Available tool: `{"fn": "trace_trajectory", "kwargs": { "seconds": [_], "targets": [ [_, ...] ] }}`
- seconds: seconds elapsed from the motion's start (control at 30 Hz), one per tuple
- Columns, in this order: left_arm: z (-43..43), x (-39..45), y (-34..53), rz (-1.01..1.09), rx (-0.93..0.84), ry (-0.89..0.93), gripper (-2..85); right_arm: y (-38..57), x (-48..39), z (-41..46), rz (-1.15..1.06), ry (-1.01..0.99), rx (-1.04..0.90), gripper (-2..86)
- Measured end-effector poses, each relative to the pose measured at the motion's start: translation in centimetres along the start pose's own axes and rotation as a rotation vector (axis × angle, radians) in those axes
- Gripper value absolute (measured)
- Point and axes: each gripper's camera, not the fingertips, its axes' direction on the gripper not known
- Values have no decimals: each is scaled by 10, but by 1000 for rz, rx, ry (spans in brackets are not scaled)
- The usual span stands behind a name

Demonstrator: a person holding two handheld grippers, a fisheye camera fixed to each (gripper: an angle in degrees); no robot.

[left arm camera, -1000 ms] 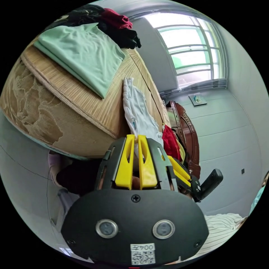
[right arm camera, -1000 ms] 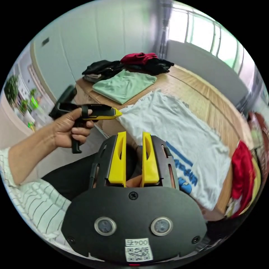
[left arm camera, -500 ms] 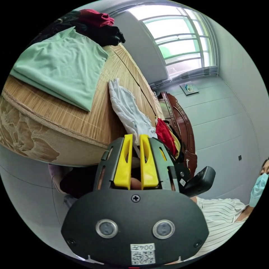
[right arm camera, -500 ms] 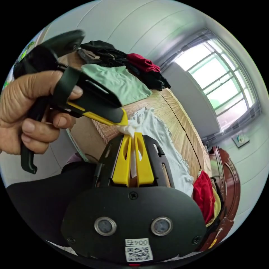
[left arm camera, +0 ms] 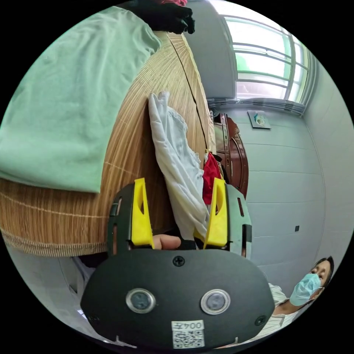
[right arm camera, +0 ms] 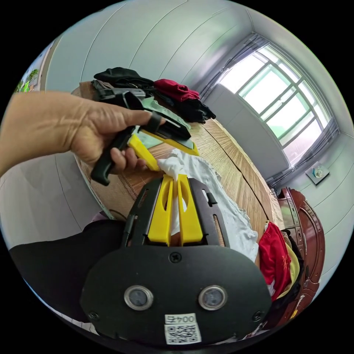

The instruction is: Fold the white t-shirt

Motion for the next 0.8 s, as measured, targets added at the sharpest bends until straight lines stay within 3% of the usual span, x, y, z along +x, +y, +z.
{"fn": "trace_trajectory", "kwargs": {
  "seconds": [0.33, 0.57, 0.8],
  "targets": [
    [52, 40, -63, 53, 13, -144, 169, -27, 29, -31, -2, 7, 36, -5],
    [75, 73, -79, 146, 117, -206, 54, -37, 94, -70, 46, 12, 92, -9],
    [118, 192, -60, 390, 158, -330, 39, -31, 200, -115, 190, -14, 120, -9]
  ]
}}
